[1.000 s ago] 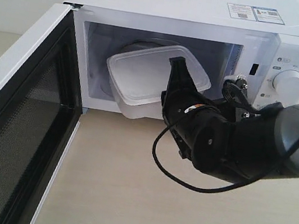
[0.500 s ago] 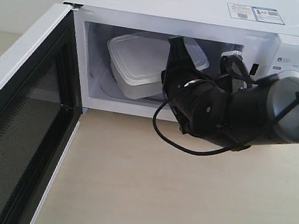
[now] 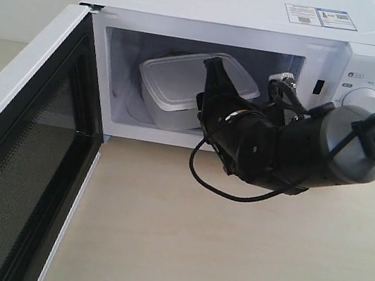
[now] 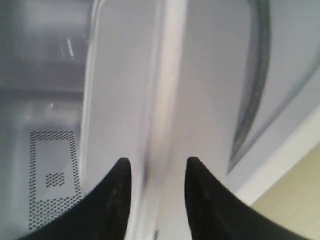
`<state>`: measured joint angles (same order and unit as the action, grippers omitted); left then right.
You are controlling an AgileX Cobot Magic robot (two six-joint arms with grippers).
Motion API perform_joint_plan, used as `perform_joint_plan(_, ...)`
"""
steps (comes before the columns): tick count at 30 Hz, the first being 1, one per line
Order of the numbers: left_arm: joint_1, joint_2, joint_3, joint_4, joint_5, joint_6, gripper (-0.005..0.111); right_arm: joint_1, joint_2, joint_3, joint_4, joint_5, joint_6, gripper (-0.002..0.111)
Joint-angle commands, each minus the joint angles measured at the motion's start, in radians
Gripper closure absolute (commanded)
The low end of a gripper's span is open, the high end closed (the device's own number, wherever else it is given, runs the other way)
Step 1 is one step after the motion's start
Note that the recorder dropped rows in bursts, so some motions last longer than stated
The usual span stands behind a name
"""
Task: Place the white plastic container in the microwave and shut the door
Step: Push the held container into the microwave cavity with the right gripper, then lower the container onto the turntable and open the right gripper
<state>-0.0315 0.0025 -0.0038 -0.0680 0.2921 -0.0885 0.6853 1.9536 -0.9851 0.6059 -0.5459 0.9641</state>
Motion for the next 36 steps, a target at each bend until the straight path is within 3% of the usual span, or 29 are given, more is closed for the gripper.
perform_joint_plan(1, -0.002, -0.003, 0.004, 0.002, -0.001, -0.008, 0.102, -0.007, 0.000, -0.004, -0.082, -0.035, 0.005, 0.070)
perform_joint_plan(6, -0.002, -0.003, 0.004, 0.002, -0.001, -0.008, 0.102, -0.007, 0.000, -0.004, -0.089, -0.025, 0.005, 0.047)
perform_joint_plan(16, -0.002, -0.003, 0.004, 0.002, -0.001, -0.008, 0.102, -0.007, -0.052, -0.004, -0.146, 0.061, -0.044, 0.048)
perform_joint_plan(20, -0.002, -0.003, 0.004, 0.002, -0.001, -0.008, 0.102, -0.007, -0.109, -0.004, -0.234, 0.095, -0.173, 0.048)
perform_joint_plan(26, -0.002, -0.003, 0.004, 0.002, -0.001, -0.008, 0.102, 0.004, -0.211, 0.006, -0.300, 0.397, -0.420, 0.048)
perform_joint_plan(30, -0.002, -0.003, 0.004, 0.002, -0.001, -0.008, 0.102, 0.013, -0.248, 0.084, -0.310, 0.403, -0.603, 0.048)
perform_joint_plan(33, -0.002, -0.003, 0.004, 0.002, -0.001, -0.008, 0.102, 0.013, -0.259, 0.142, -0.333, 0.370, -0.702, 0.056)
perform_joint_plan(36, -0.002, -0.003, 0.004, 0.002, -0.001, -0.008, 0.102, 0.013, -0.257, 0.195, -0.355, 0.309, -0.789, 0.077)
